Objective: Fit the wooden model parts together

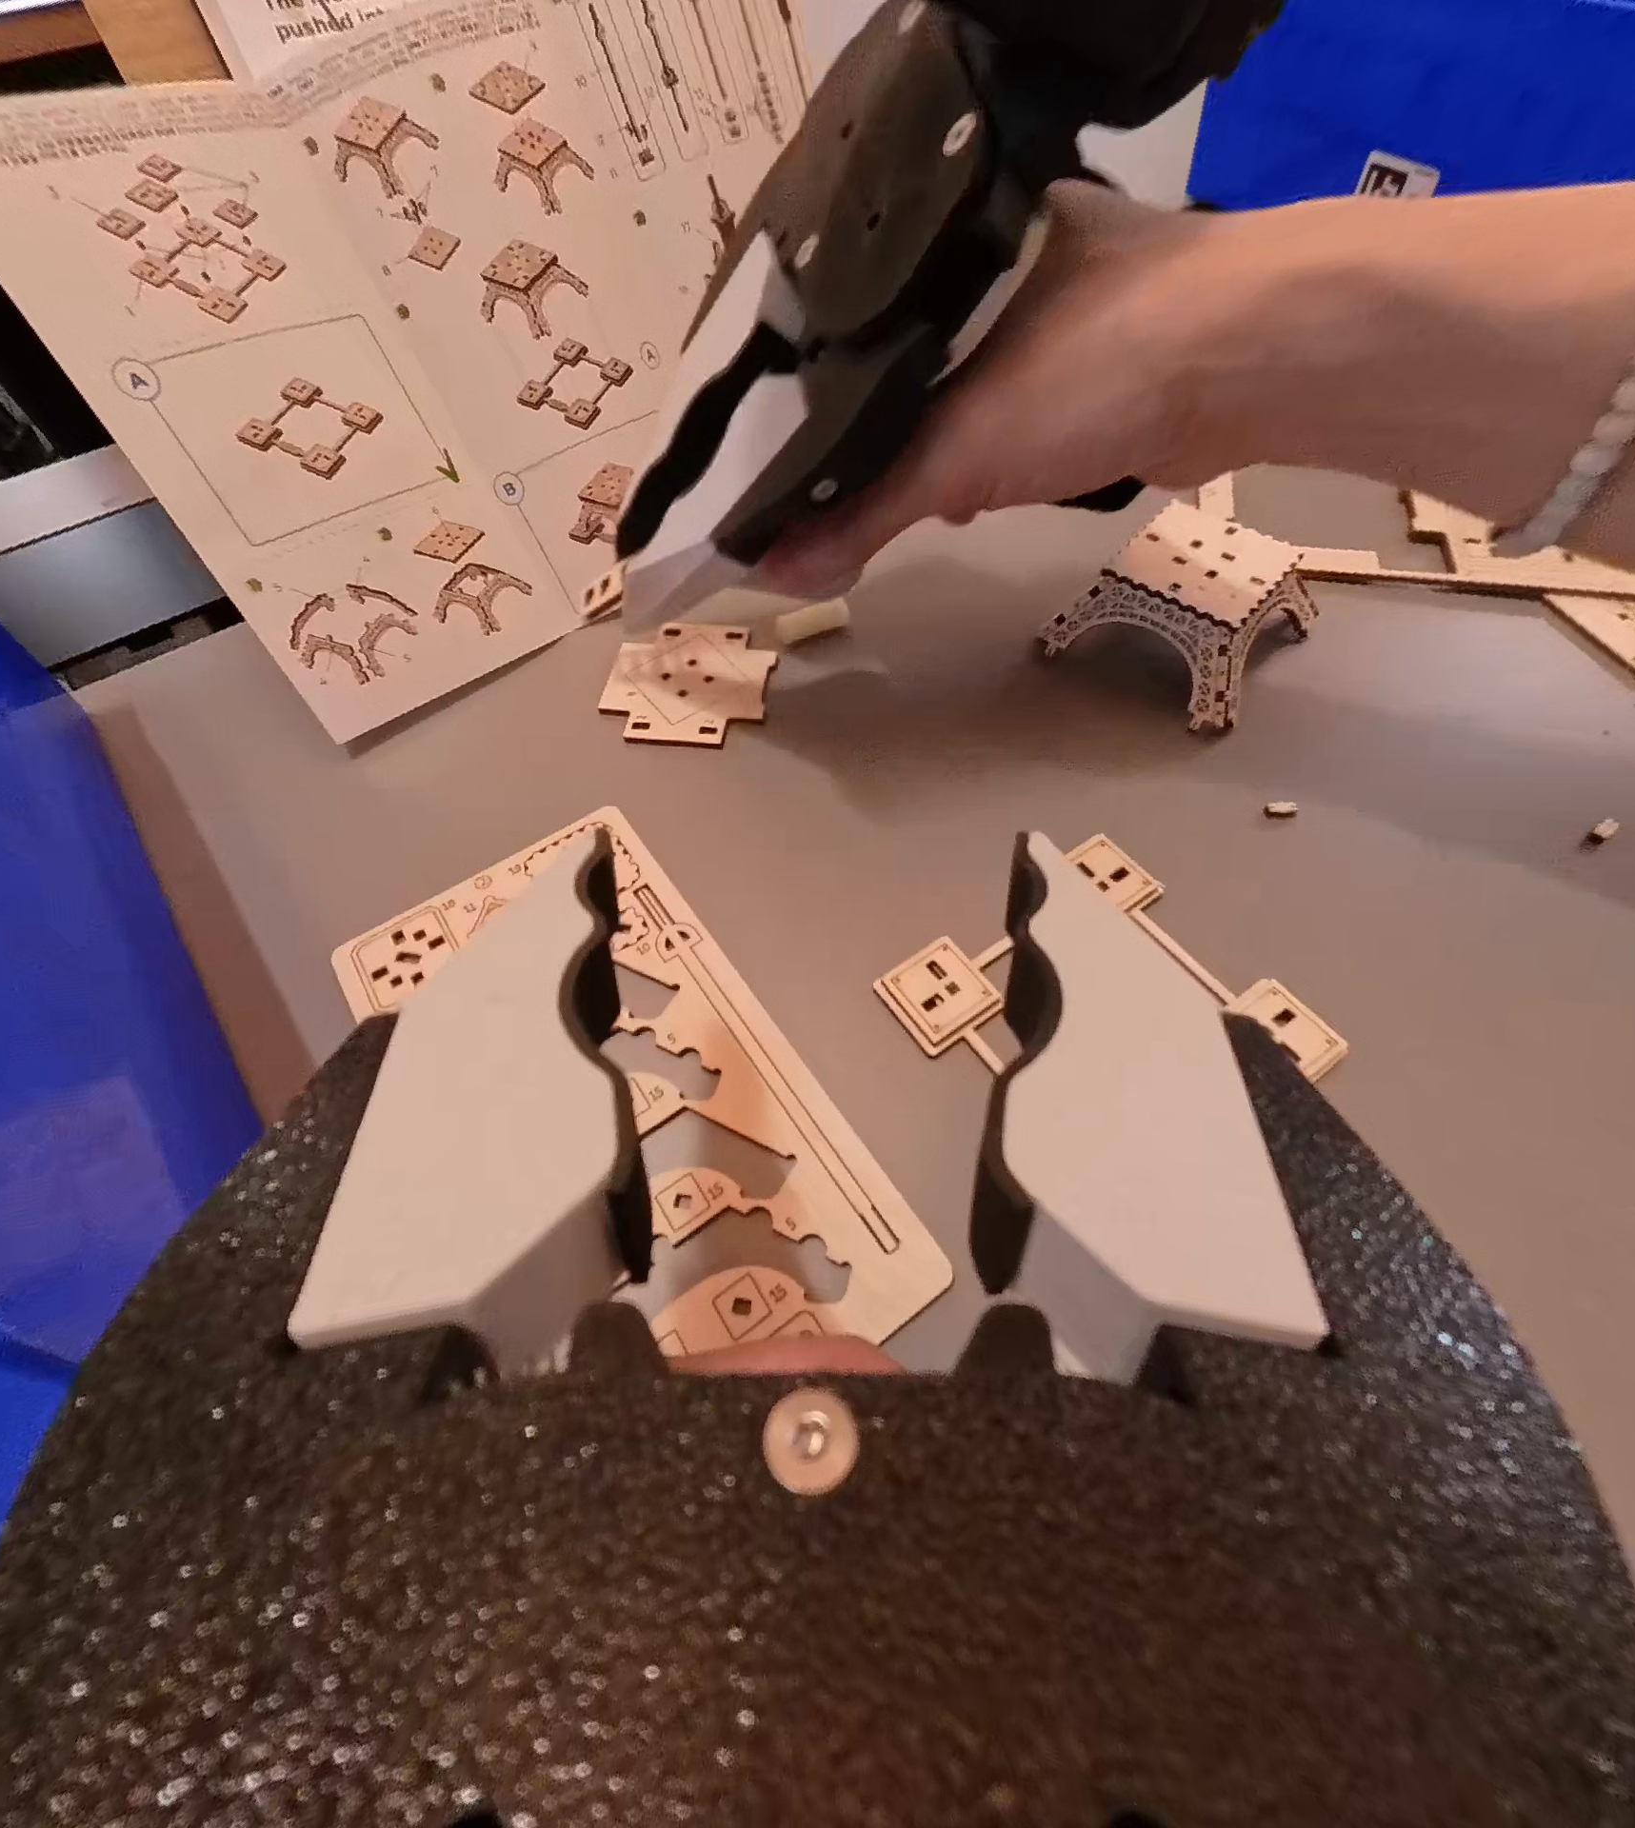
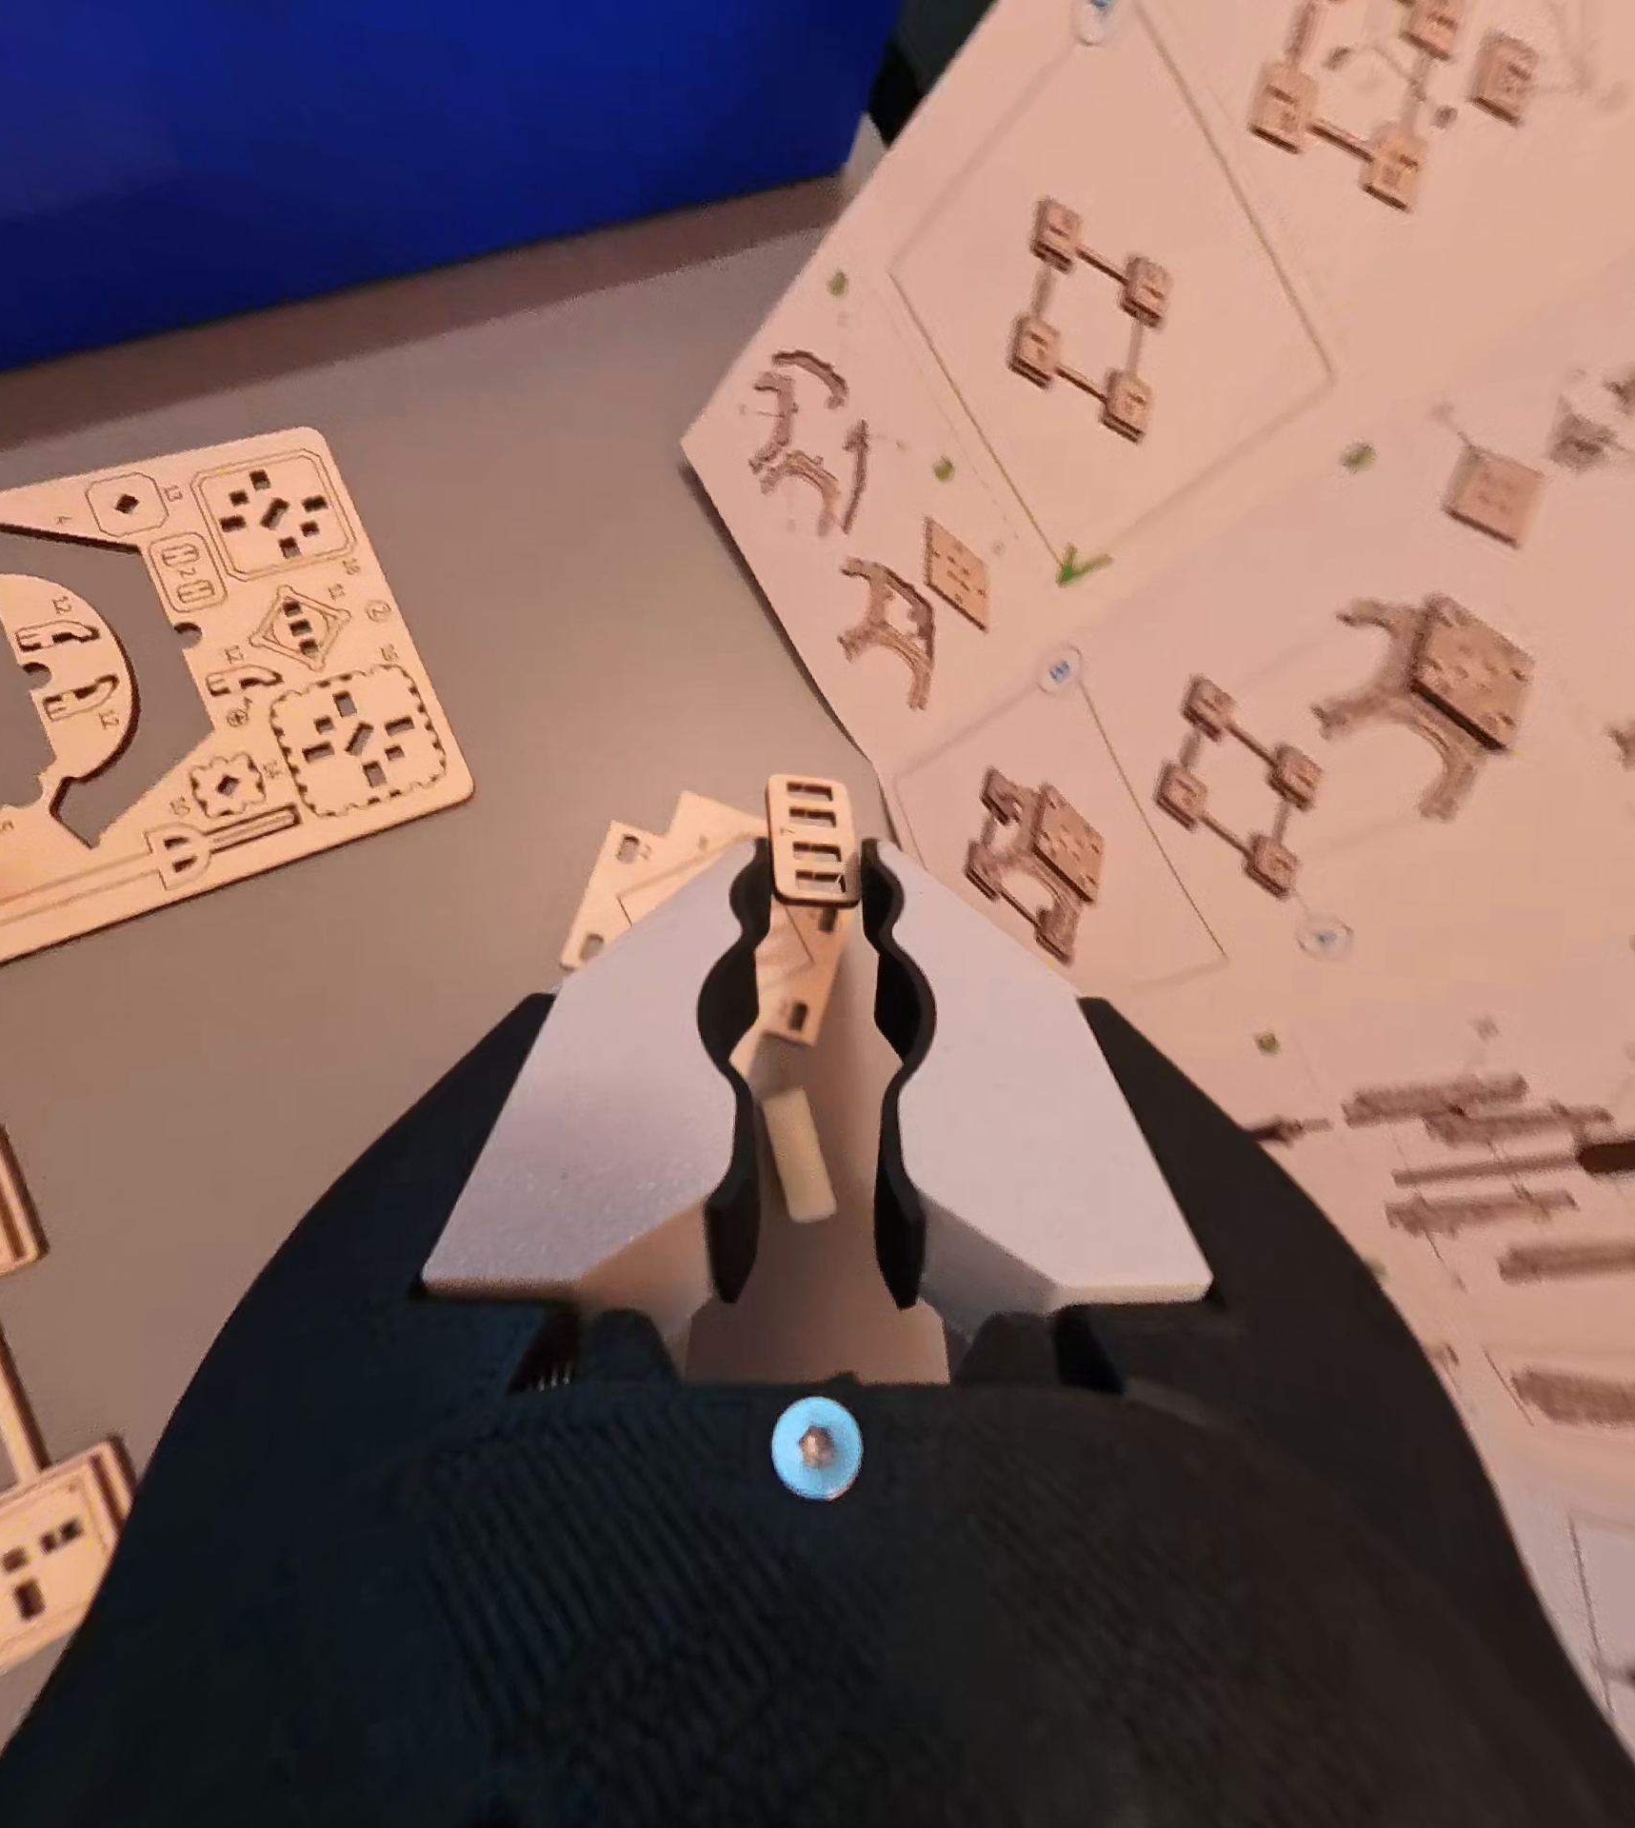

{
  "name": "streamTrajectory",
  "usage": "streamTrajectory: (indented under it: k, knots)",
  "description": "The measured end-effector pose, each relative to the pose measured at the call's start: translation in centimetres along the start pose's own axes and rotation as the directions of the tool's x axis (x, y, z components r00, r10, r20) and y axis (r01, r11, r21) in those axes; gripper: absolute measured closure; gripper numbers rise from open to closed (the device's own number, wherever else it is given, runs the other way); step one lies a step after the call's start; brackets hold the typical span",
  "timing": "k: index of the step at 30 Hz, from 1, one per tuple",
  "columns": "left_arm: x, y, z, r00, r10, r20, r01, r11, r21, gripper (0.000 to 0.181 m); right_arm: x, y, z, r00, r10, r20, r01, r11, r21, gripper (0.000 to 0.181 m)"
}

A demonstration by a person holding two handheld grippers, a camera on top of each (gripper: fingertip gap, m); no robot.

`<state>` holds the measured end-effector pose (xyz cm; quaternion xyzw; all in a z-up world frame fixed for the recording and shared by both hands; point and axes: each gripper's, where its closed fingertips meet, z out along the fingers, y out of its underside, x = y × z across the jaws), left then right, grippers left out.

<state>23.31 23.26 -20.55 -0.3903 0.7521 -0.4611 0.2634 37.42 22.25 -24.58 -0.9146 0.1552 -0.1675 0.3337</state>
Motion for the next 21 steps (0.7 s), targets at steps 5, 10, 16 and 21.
streamTrajectory:
  k: [5, 10, 16, 21]
  knots:
    - [0.1, -0.1, 0.0, 1.0, -0.007, -0.009, 0.007, 1.0, 0.003, 0.105, -2.0, -1.3, 2.1, 0.998, -0.006, 0.061, 0.008, 1.0, -0.03, 0.165]
    - [0.0, -0.5, -0.3, 1.0, -0.008, -0.009, 0.008, 1.0, 0.019, 0.106, -2.5, -1.3, 0.9, 0.993, 0.038, 0.113, -0.034, 0.999, -0.04, 0.128]
    - [0.1, -0.8, -0.5, 1.0, 0.003, -0.01, -0.002, 1.0, 0.027, 0.107, -1.3, 1.6, -6.0, 0.997, 0.054, 0.058, -0.051, 0.997, -0.057, 0.115]
    - [-0.6, -0.6, -0.5, 1.0, -0.009, 0.014, 0.009, 0.999, 0.033, 0.11, -3.1, 4.5, -14.7, 0.988, 0.15, 0.023, -0.151, 0.986, 0.068, 0.111]
